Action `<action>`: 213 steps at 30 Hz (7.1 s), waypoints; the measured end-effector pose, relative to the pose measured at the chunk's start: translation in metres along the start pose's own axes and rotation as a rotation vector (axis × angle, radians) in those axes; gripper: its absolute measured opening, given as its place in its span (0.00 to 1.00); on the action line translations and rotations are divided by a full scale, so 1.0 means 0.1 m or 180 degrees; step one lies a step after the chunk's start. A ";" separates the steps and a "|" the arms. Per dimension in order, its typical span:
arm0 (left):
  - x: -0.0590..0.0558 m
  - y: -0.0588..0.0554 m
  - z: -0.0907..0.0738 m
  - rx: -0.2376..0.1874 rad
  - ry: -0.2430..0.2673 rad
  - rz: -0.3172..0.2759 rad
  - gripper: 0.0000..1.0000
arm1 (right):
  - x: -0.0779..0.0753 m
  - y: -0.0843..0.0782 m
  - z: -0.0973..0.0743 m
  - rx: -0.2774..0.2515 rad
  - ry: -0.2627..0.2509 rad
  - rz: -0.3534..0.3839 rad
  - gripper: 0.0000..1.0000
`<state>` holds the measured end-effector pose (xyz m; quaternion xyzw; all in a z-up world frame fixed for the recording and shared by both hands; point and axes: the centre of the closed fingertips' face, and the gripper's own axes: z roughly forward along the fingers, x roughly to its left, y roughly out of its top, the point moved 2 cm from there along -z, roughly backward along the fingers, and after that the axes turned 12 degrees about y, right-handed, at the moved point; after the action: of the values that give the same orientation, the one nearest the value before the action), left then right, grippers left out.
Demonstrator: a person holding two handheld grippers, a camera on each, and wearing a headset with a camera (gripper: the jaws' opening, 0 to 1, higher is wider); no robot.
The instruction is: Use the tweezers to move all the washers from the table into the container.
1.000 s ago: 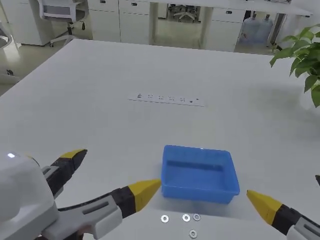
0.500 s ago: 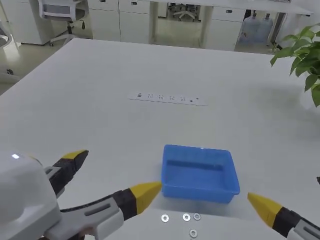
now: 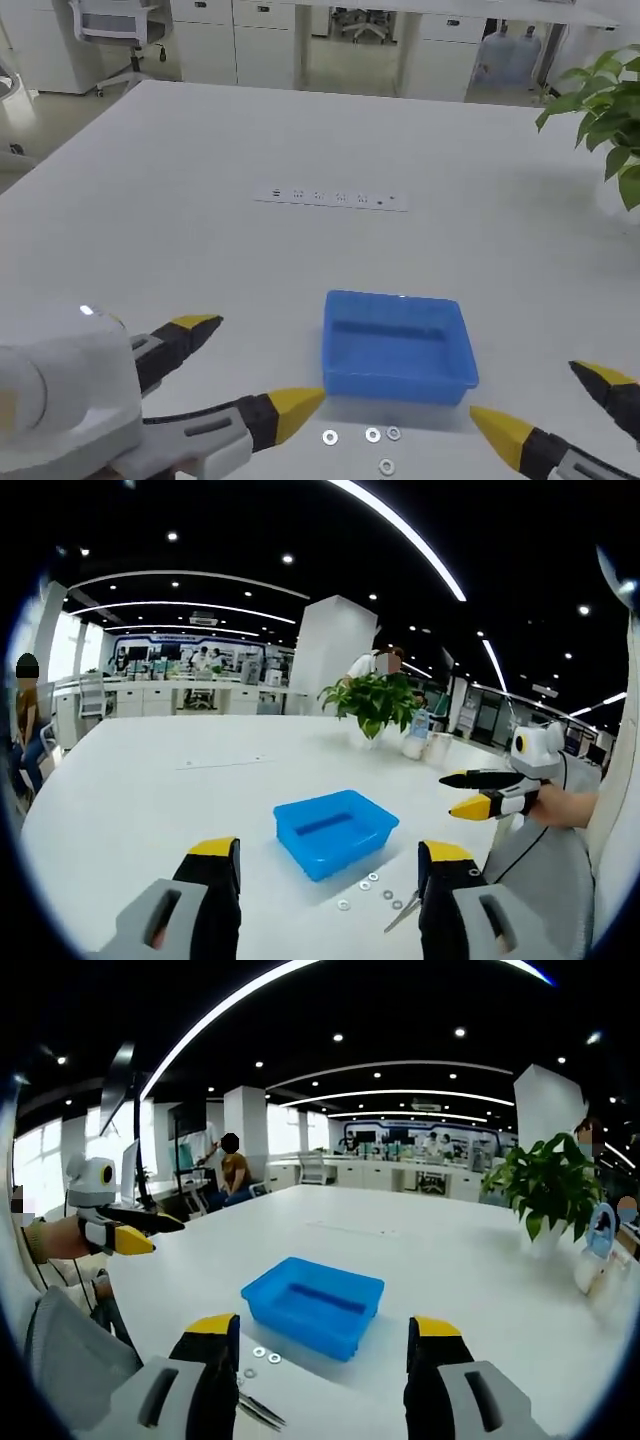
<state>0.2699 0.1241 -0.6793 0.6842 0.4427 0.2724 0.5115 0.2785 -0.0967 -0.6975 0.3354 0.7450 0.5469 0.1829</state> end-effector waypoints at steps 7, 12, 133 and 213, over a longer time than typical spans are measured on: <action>-0.14 -0.19 0.07 0.0185 -0.0289 0.0079 0.45 | 0.19 -0.19 0.07 0.0260 0.0427 -0.0068 0.40; -0.38 -0.35 0.11 0.0305 -0.0671 0.0140 0.23 | 0.40 -0.40 0.16 0.0675 0.0801 -0.0238 0.31; -1.03 -0.20 0.13 0.0657 -0.1706 0.1908 0.00 | 1.09 -0.52 0.79 0.1175 0.2031 -0.1180 0.05; -0.18 -0.33 -0.31 0.0327 -0.0385 0.0076 0.04 | 0.95 -0.35 0.82 0.0657 0.2137 -0.0220 0.02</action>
<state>0.2251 0.1251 -0.6987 0.7300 0.4162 0.2136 0.4983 0.2530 0.0204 -0.7492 0.1283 0.8258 0.5420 -0.0887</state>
